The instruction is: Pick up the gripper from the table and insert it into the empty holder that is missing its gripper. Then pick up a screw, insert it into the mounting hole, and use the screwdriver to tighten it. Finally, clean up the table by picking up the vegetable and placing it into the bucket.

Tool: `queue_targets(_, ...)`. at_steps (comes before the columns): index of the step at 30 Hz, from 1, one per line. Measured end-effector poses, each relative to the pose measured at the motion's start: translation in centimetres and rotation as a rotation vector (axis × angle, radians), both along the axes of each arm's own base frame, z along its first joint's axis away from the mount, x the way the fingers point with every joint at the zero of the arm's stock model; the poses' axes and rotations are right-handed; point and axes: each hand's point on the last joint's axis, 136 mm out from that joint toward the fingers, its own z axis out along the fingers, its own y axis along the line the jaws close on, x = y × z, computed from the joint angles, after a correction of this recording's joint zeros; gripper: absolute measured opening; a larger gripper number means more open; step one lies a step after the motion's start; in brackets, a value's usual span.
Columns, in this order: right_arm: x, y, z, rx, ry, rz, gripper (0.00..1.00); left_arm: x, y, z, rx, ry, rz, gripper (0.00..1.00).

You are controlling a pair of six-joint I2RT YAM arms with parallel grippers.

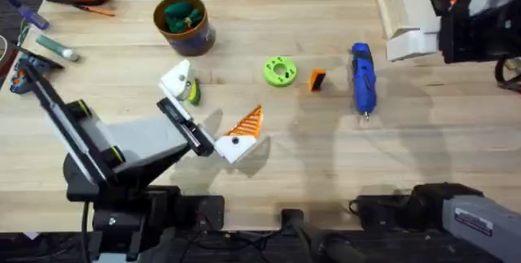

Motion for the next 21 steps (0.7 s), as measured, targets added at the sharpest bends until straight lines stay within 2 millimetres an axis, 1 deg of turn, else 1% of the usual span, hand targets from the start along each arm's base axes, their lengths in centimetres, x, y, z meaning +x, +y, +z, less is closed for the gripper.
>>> queue_targets(9,0.0,0.0,0.0,0.0,0.0,0.0,0.991,-0.2,-0.3,-2.3,-0.027,0.156,-0.028,0.987)
queue_targets(15,0.0,0.0,0.0,0.0,0.0,0.0,0.991,-0.4,-0.4,-2.7,-0.029,0.18,-0.039,0.987)
queue_targets(21,0.0,0.0,0.0,0.0,0.0,0.0,0.992,-1.4,-1.1,-3.3,-0.022,0.214,-0.109,0.986)
